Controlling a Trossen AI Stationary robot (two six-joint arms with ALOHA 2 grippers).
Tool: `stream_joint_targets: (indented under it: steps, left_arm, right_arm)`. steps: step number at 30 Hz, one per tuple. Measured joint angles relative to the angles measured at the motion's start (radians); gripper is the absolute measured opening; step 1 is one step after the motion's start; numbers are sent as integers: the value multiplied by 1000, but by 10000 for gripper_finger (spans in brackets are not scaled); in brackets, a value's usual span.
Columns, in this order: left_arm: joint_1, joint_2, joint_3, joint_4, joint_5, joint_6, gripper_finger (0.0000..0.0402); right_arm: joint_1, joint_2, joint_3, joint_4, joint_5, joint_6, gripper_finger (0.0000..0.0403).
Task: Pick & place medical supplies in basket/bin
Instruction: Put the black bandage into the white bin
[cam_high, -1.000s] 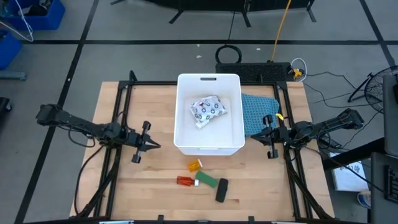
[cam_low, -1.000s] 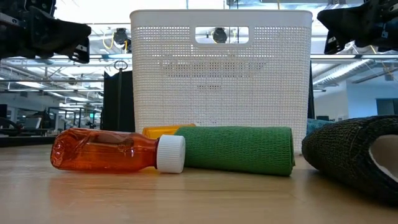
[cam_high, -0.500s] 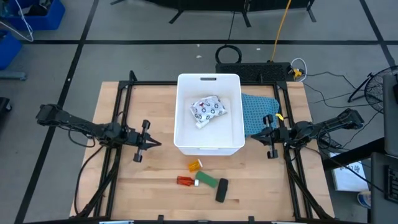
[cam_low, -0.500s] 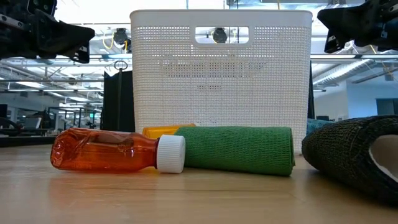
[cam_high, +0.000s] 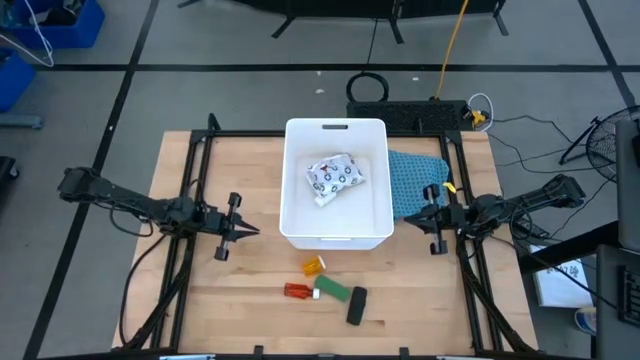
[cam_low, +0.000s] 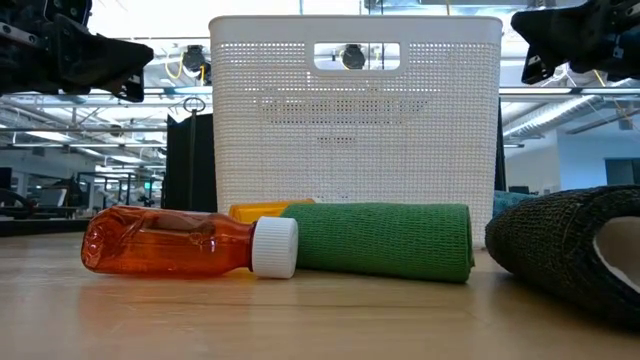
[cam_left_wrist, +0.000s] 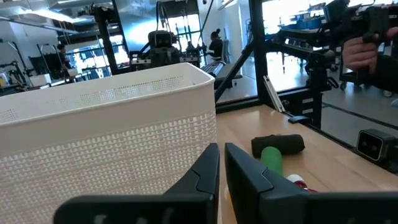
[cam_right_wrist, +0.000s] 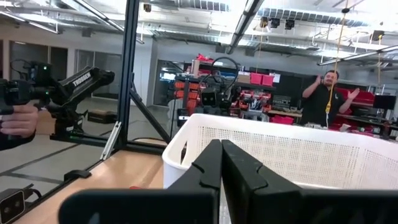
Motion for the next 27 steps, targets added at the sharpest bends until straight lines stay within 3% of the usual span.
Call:
stream_joint_targets:
  steps: [6,12,19,27]
  left_arm:
    - [0,0,0,0,0,-3,13]
    - [0,0,0,0,0,-3,5]
    - [0,0,0,-13,-30,-34,32]
    - [0,0,0,-30,-69,-53,36]
  right_arm:
    - [0,60,96,-26,-53,-60,0]
    - [39,182,289,-125,-80,-133,0]
    - [120,364,493,-229,-43,-206,0]
    - [205,525,597,-235,30,-246,0]
